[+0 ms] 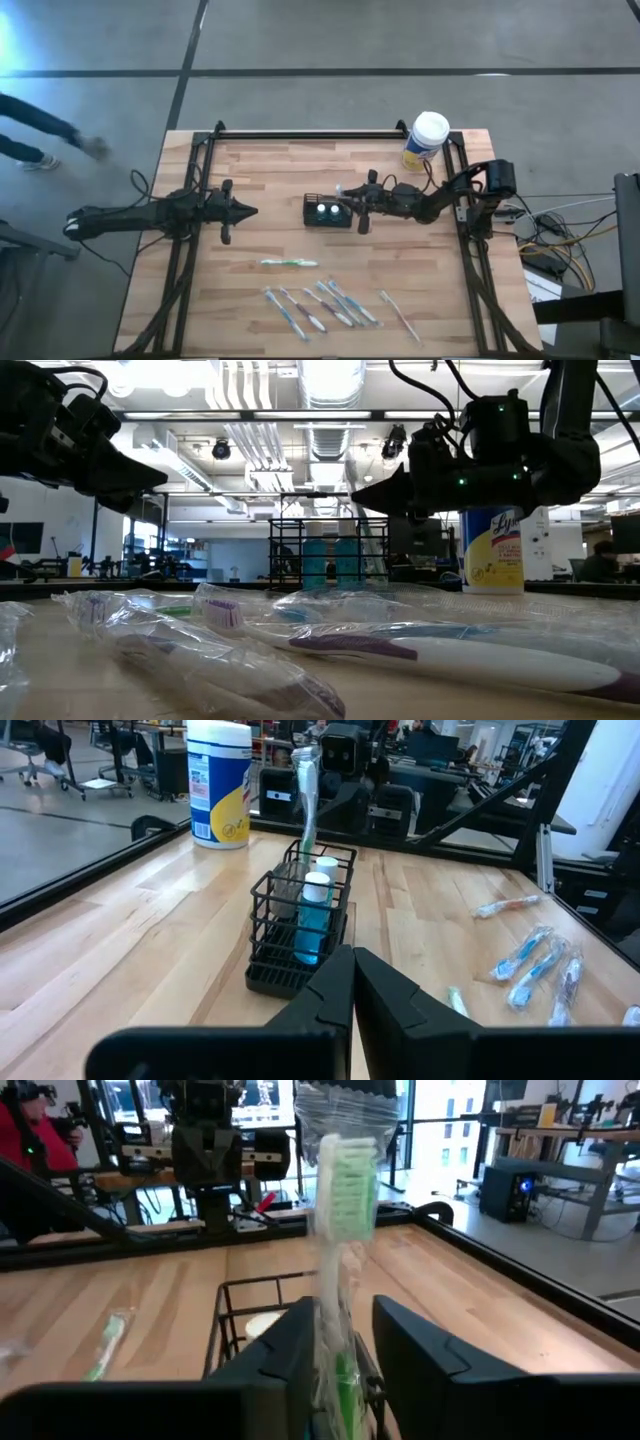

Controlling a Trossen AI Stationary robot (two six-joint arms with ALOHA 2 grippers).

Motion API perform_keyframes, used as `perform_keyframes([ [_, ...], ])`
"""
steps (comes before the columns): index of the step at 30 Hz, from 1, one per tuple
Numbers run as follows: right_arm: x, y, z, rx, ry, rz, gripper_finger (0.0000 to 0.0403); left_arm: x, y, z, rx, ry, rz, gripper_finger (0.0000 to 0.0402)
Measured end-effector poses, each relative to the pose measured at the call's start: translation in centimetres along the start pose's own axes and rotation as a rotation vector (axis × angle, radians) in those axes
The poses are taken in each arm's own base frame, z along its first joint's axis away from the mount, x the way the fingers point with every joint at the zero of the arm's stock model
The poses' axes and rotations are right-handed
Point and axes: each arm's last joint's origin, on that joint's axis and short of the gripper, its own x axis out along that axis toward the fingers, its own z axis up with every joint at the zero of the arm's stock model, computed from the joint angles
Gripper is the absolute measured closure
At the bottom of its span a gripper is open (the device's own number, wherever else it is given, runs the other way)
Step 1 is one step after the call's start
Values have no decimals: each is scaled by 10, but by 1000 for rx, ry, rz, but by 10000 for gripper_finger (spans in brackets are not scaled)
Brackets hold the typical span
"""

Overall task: Pick & Place toothbrushing station
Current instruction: Put the right green toothbrush into the wire organizer, then put the green toothbrush into the wire organizer

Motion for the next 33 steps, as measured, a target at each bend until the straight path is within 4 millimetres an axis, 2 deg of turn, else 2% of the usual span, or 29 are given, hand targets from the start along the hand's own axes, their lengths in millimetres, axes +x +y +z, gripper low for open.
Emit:
perform_keyframes([
  [9, 3, 3, 11, 11, -38, 11, 238, 0, 0, 0, 1, -1, 1, 390],
  [14, -1, 6, 23, 6, -64, 26, 222, 0, 0, 1, 23, -11, 3, 390],
  [18, -11, 7, 43, -68, -36, 28, 223, 0, 1, 3, 25, -36, 30, 390],
  [22, -32, 10, 63, -135, 31, 52, 239, 0, 1, 2, 1, -32, 31, 390],
  [26, -58, 18, 79, -179, -13, 106, 279, 1, 1, 1, -24, -19, 32, 390],
  [30, -83, 21, 80, -204, -74, 137, 338, 3, 1, -1, -45, 12, 20, 394],
  [33, -98, 20, 72, -206, -88, 148, 381, 6, 0, -5, -50, 78, 10, 397],
])
